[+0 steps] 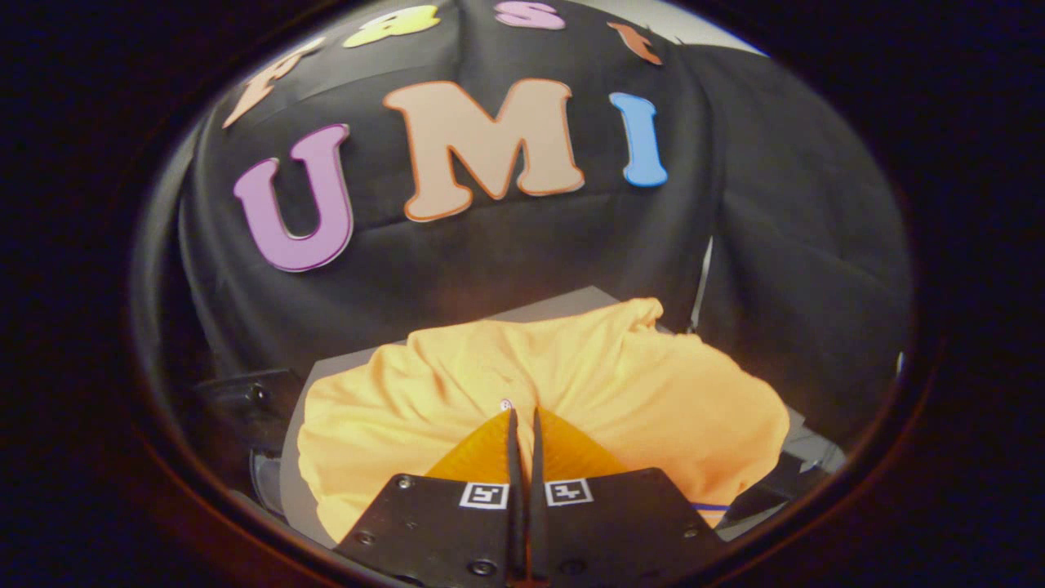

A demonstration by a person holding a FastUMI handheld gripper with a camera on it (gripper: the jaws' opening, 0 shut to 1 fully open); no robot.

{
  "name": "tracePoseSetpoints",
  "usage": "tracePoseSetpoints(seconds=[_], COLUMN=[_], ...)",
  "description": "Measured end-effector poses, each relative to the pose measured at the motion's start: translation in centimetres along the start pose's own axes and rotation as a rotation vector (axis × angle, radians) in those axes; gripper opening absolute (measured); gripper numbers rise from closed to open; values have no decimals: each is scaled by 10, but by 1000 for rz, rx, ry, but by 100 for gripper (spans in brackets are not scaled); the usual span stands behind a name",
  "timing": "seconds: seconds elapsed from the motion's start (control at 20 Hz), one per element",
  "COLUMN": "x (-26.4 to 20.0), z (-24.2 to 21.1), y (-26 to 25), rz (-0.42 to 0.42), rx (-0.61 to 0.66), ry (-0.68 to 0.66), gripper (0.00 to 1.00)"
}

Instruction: Put the clothes into the washing machine and then close the washing machine lid.

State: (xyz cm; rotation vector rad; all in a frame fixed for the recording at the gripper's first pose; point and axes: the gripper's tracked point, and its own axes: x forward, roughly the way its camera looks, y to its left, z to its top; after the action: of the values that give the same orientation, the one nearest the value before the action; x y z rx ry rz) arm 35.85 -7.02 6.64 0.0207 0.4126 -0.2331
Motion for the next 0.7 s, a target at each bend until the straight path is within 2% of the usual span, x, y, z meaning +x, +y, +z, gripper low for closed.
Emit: tracePoseSetpoints(seconds=[0.1,0.15,0.2,0.5,0.7], x=[-18,-27,-33,-74,-102], z=[19,33,45,84,98], y=[-5,-1,10,34,59], rz=[-47,-38,8,11,49], rx=[-14,31,69,23,66], ry=[-71,-113,-145,-245,-273], gripper=[2,2,2,2,2])
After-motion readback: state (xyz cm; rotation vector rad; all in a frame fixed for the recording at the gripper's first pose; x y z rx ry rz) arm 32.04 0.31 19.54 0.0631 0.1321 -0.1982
